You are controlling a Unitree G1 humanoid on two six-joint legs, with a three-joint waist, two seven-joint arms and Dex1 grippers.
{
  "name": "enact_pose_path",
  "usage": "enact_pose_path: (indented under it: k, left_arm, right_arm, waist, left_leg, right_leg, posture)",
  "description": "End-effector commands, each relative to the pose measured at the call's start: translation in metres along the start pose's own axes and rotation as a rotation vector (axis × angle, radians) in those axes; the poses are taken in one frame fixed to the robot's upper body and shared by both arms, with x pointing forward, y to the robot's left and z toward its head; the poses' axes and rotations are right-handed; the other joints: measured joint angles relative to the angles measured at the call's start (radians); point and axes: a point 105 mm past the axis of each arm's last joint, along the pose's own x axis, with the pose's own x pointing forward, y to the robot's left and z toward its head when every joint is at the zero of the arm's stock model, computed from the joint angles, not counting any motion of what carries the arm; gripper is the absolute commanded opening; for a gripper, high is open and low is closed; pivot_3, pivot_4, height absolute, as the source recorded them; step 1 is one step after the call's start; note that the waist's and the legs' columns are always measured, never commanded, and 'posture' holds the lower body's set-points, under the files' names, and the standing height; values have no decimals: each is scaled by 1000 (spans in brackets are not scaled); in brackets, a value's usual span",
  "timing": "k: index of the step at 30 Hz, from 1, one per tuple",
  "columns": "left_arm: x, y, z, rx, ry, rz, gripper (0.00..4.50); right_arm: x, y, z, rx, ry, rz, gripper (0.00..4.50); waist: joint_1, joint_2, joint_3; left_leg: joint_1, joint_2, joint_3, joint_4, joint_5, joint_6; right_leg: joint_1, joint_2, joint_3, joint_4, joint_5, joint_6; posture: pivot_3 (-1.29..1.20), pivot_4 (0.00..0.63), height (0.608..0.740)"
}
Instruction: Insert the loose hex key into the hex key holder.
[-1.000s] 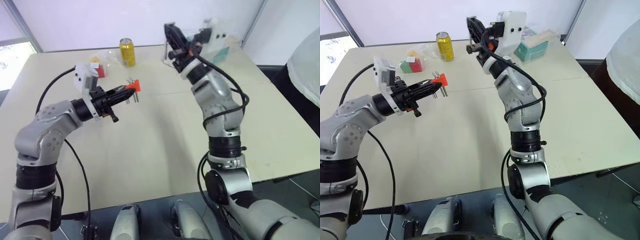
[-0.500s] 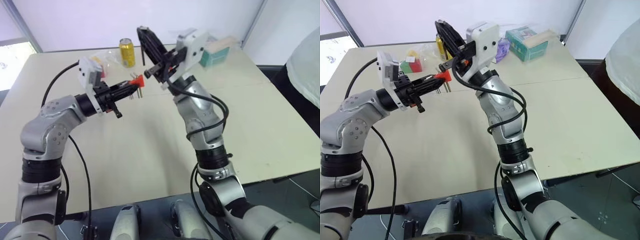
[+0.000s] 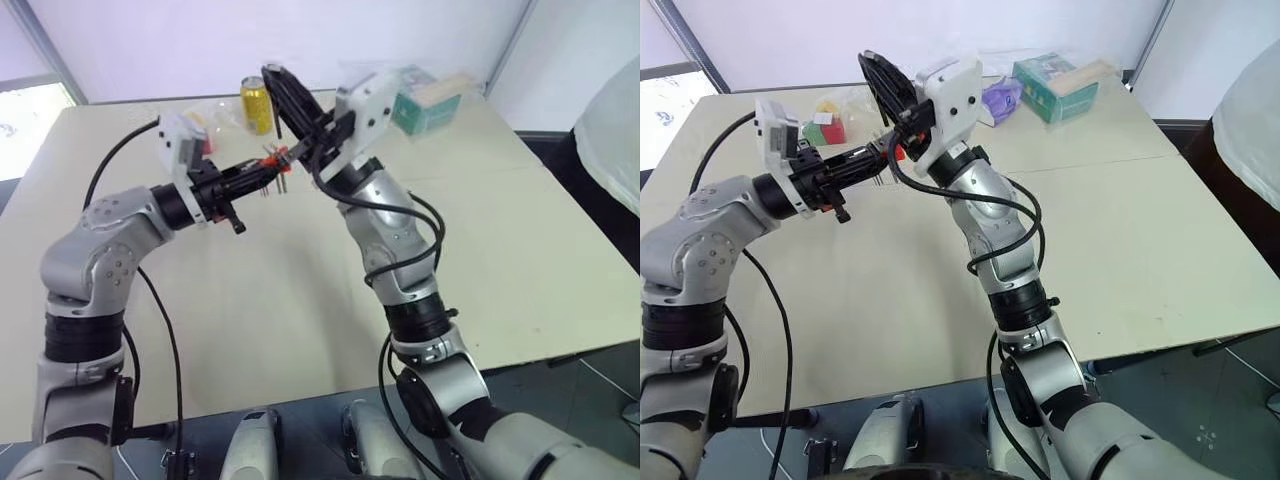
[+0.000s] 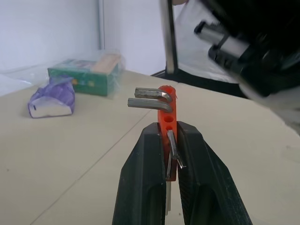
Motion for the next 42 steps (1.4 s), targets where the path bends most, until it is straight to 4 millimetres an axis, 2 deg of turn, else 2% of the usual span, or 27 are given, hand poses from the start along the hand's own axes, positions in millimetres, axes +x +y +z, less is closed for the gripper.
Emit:
enact_pose_path:
  k: [1,27,42]
  left_arm:
    - [1,-6,15,32,-48,-26,0]
    - [0,-3,18,26,-59,-10,0]
    - [2,-2,16,25,-53,-7,0]
  right_arm:
    - [2,5,8,-16,-44,14,63]
    - [-1,-14,13,-71,-49,-17,63]
    - [5,-5,25,-79,-85,16,63]
  waist:
    - [0,0,0]
    - [0,0,0]
    - [0,0,0]
  left_leg:
    - [0,0,0,0,0,0]
    - [0,0,0,0,0,0]
    - [0,0,0,0,0,0]
  right_leg:
    - [0,0,0,0,0,0]
    - [0,0,0,0,0,0]
    - [0,0,0,0,0,0]
  posture:
    - [0,150,740]
    - [0,150,740]
    - [0,150,740]
